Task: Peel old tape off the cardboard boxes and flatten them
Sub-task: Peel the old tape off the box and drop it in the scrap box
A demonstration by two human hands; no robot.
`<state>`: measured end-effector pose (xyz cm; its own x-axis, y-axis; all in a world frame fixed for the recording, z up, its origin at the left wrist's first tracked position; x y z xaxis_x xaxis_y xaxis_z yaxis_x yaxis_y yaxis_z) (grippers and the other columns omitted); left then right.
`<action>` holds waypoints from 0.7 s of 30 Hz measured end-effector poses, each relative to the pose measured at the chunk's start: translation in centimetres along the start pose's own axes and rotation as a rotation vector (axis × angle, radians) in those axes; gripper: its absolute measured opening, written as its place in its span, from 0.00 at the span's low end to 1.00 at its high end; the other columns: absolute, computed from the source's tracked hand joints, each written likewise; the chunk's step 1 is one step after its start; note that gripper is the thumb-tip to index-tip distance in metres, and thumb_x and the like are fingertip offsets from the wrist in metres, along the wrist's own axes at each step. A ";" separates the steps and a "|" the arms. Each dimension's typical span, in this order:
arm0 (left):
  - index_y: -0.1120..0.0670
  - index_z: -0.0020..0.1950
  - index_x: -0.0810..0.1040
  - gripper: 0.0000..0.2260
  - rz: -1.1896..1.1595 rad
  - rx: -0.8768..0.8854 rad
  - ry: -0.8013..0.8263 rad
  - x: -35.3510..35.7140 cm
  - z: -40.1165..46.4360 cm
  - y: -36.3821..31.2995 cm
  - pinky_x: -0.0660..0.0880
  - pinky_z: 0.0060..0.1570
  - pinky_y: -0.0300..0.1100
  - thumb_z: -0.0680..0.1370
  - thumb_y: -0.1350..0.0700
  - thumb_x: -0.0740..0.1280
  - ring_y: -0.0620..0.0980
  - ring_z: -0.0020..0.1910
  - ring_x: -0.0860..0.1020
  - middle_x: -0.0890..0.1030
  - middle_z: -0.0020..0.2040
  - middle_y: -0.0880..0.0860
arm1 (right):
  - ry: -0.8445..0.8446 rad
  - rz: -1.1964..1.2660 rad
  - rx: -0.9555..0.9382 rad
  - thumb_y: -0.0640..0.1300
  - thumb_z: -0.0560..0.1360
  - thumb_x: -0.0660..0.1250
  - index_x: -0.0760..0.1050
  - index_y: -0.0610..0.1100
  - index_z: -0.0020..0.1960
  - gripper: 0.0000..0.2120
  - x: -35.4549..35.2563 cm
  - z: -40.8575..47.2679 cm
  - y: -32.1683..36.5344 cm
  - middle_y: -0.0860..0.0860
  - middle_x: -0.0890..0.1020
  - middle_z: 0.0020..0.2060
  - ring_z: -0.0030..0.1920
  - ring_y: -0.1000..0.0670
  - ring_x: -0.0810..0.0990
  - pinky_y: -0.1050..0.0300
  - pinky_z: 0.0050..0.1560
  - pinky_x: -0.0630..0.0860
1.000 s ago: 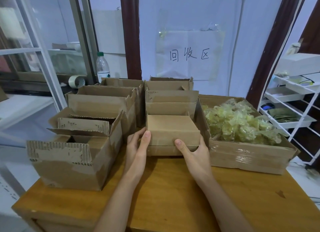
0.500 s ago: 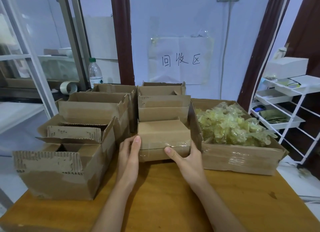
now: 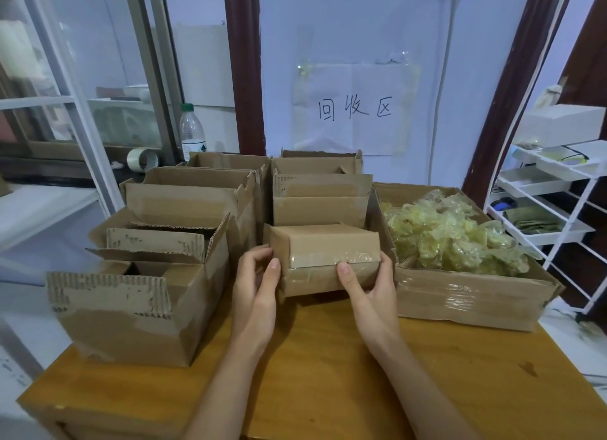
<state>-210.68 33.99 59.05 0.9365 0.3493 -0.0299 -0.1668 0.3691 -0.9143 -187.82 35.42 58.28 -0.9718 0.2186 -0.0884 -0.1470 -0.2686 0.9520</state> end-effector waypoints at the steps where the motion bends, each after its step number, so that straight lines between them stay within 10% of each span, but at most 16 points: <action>1: 0.46 0.67 0.77 0.17 0.014 0.024 -0.002 -0.1 0.0 -0.3 0.75 0.67 0.53 0.81 0.44 0.62 0.42 0.65 0.76 0.80 0.64 0.43 | -0.010 0.007 0.002 0.78 0.64 0.69 0.64 0.56 0.76 0.47 -0.1 0.1 0.1 0.63 0.77 0.64 0.66 0.61 0.74 0.54 0.69 0.72; 8: 0.40 0.80 0.66 0.27 0.144 0.179 0.127 0.9 -0.6 -1.9 0.66 0.77 0.51 0.83 0.60 0.61 0.38 0.77 0.64 0.67 0.77 0.38 | 0.006 0.042 0.004 0.73 0.68 0.68 0.64 0.58 0.74 0.39 0.0 0.0 0.3 0.64 0.77 0.63 0.64 0.64 0.74 0.58 0.66 0.69; 15: 0.39 0.85 0.47 0.45 0.439 0.252 0.384 0.4 -1.7 -2.3 0.50 0.82 0.57 0.77 0.48 0.73 0.39 0.83 0.43 0.45 0.84 0.34 | 0.035 0.062 -0.020 0.74 0.68 0.68 0.66 0.56 0.74 0.40 0.1 0.1 0.4 0.64 0.79 0.63 0.63 0.66 0.76 0.57 0.68 0.71; 21: 0.48 0.84 0.58 0.45 0.455 0.417 0.249 1.1 -1.0 -3.9 0.57 0.80 0.57 0.73 0.46 0.80 0.44 0.84 0.51 0.56 0.84 0.40 | 0.032 0.109 0.021 0.75 0.70 0.64 0.64 0.56 0.78 0.42 0.0 0.5 -0.2 0.58 0.76 0.69 0.71 0.55 0.73 0.44 0.76 0.68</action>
<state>-208.71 32.05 62.20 0.7793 0.3579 -0.5144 -0.6210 0.5514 -0.5571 -187.69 35.90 58.26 -0.9873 0.1589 0.0074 -0.0362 -0.2695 0.9623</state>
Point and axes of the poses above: each hand's wrist, its own z-axis towards the middle knuckle, its own x-axis out of the palm, y = z × x, the point moved 9 cm from there along z, towards the middle knuckle
